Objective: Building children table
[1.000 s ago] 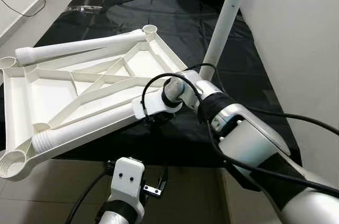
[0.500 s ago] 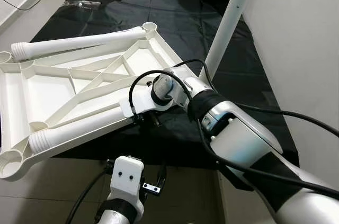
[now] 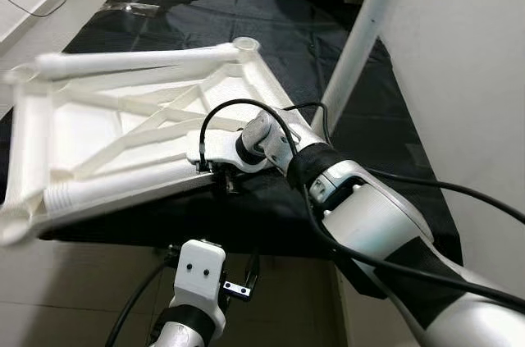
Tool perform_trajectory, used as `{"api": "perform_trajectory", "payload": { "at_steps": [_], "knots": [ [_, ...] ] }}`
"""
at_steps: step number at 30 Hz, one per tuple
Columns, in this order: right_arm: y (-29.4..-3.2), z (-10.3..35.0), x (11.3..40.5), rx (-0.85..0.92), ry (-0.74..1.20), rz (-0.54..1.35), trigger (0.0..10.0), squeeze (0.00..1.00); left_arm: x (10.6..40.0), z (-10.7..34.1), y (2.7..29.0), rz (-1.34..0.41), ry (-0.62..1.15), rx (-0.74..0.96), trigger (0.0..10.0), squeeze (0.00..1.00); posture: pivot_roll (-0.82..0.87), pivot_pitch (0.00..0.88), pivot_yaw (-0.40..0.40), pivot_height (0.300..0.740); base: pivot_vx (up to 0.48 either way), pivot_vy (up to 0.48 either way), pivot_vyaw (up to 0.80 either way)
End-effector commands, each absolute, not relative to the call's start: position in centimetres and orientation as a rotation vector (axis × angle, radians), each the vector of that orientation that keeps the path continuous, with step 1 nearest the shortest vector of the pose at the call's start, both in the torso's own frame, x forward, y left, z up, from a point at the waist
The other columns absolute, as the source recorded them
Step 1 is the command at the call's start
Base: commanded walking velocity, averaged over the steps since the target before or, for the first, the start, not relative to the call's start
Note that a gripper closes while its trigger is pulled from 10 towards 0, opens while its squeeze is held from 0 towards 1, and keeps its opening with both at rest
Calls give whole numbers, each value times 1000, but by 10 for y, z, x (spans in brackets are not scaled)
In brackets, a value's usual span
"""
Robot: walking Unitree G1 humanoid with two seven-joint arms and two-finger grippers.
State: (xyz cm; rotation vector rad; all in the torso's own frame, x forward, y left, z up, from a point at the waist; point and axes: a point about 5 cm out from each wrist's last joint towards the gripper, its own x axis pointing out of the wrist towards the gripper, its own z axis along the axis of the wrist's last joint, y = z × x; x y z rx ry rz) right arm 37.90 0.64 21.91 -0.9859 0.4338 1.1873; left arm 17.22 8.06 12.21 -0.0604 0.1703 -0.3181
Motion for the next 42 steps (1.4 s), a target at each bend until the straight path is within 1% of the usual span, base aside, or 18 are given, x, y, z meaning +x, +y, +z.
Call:
{"api": "perform_trajectory", "payload": {
  "at_steps": [1,4,8,9,16,17,18,19,22,23,33,34,36,37,38,39,40,42],
  "knots": [
    [-4,220,385,-884,433,1095,0,0,165,122,60,-384,178,-97,10000,0,21,153,-138,740,0,0,0],
    [-5,221,386,-873,430,1087,0,0,166,121,61,-384,177,-96,10000,0,19,153,-137,740,0,0,0],
    [-7,222,387,-912,421,1085,0,0,167,121,61,-383,175,-92,10000,0,18,153,-135,740,0,0,0],
    [-8,221,387,-948,425,1093,0,0,167,121,62,-380,175,-90,10000,0,21,152,-135,740,0,0,0],
    [-10,219,388,-967,426,1079,0,0,168,121,64,-375,174,-85,10000,0,24,149,-128,740,0,0,0],
    [-11,220,389,-976,418,1063,7490,0,168,120,64,-375,174,-82,10000,0,24,149,-128,740,0,0,0],
    [-11,220,389,-976,418,1063,7490,0,168,120,64,-375,174,-82,10000,0,24,149,-128,740,0,0,0],
    [-12,221,389,-960,410,1058,10000,0,169,120,65,-375,173,-79,10000,0,26,146,-125,740,0,0,0],
    [-14,222,390,-961,401,1066,10000,0,170,120,66,-374,173,-76,10000,0,28,141,-120,740,0,0,0],
    [-16,223,391,-956,399,1068,10000,1000,170,119,66,-373,174,-74,10000,0,29,138,-117,740,0,0,0],
    [-35,247,400,-844,340,1004,10000,1000,177,113,73,-375,180,-54,10000,0,27,101,-91,740,0,0,0],
    [-40,253,402,-807,324,1008,10000,0,178,112,74,-374,181,-50,10000,0,28,87,-81,740,0,0,0],
    [-43,258,403,-781,312,1011,10000,0,179,111,75,-373,183,-47,10000,0,28,87,-81,740,0,0,0],
    [-48,265,403,-729,286,1026,10000,0,181,110,77,-371,185,-44,10000,0,27,74,-68,740,0,0,0],
    [-48,265,403,-729,286,1026,10000,0,181,110,77,-371,185,-44,10000,0,27,74,-68,740,0,0,0],
    [-53,273,404,-672,252,1042,10000,0,183,108,80,-366,188,-45,10000,0,26,60,-57,740,0,0,0],
    [-53,273,404,-672,252,1042,10000,0,183,108,80,-366,188,-45,10000,0,26,60,-57,740,0,0,0],
    [-57,289,403,-487,136,1088,10000,0,188,104,87,-347,188,-52,10000,0,21,40,-39,740,0,0,0]
  ]
}}
